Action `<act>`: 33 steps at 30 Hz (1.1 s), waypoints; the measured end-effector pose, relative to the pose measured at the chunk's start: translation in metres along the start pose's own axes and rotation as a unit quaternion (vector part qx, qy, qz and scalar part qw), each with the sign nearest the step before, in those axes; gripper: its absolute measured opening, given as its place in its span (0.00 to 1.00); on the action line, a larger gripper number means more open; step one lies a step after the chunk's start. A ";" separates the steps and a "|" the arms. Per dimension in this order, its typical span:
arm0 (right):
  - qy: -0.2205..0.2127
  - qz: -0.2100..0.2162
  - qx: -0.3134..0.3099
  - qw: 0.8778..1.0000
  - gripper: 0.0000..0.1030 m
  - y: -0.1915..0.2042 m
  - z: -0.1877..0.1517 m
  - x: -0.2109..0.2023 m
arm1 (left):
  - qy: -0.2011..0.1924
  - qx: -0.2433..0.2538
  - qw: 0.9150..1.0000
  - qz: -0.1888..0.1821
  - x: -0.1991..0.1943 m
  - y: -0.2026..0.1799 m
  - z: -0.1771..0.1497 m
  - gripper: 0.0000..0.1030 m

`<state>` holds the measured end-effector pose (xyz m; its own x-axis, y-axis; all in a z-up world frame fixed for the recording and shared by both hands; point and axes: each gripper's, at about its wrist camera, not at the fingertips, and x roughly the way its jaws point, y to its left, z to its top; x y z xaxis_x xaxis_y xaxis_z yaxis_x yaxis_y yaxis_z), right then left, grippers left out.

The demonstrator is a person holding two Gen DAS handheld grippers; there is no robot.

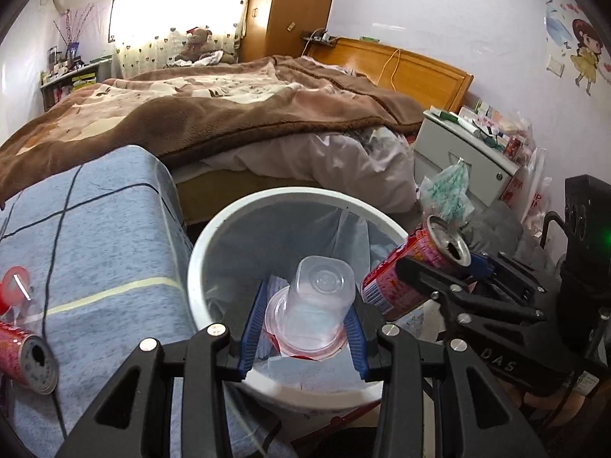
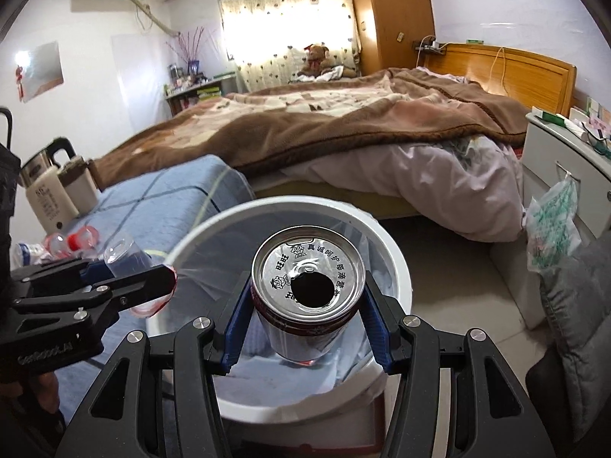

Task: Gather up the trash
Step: 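Open both grippers to drop the cup and can into the bin, then grasp the white paper bag with the left gripper while the right grasps another red can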

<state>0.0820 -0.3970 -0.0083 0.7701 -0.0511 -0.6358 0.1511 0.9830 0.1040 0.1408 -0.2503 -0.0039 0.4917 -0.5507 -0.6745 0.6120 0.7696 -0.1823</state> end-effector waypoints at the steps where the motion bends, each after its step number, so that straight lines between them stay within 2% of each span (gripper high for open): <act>1: 0.005 0.002 -0.004 1.000 0.53 0.000 0.000 0.004 | 0.005 -0.003 1.000 -0.002 0.004 0.000 0.000 0.40; 3: 0.017 0.003 -0.006 1.000 0.53 -0.002 -0.001 0.011 | 0.011 -0.008 1.000 0.003 0.009 0.002 0.001 0.44; 6: 0.019 0.001 -0.002 1.000 0.53 -0.004 -0.004 0.013 | 0.010 -0.011 1.000 0.009 0.012 0.003 0.003 0.62; 10: 0.013 0.001 0.014 1.000 0.60 -0.009 -0.003 0.010 | 0.008 -0.019 1.000 0.006 0.011 0.007 0.002 0.62; 19: -0.002 0.001 0.020 1.000 0.60 0.000 -0.004 -0.005 | -0.015 -0.023 1.000 0.009 -0.013 0.009 0.000 0.62; 25: -0.016 0.010 0.023 1.000 0.60 0.012 -0.006 -0.019 | -0.029 -0.033 0.998 0.035 -0.036 0.026 -0.011 0.62; 33: -0.029 0.026 0.012 0.999 0.60 0.041 -0.004 -0.030 | -0.048 -0.073 0.994 0.062 -0.073 0.066 -0.029 0.62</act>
<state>0.0628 -0.3548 0.0115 0.8114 -0.0118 -0.5844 0.1245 0.9803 0.1532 0.1271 -0.1498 0.0123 0.6192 -0.4723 -0.6273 0.4507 0.8680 -0.2086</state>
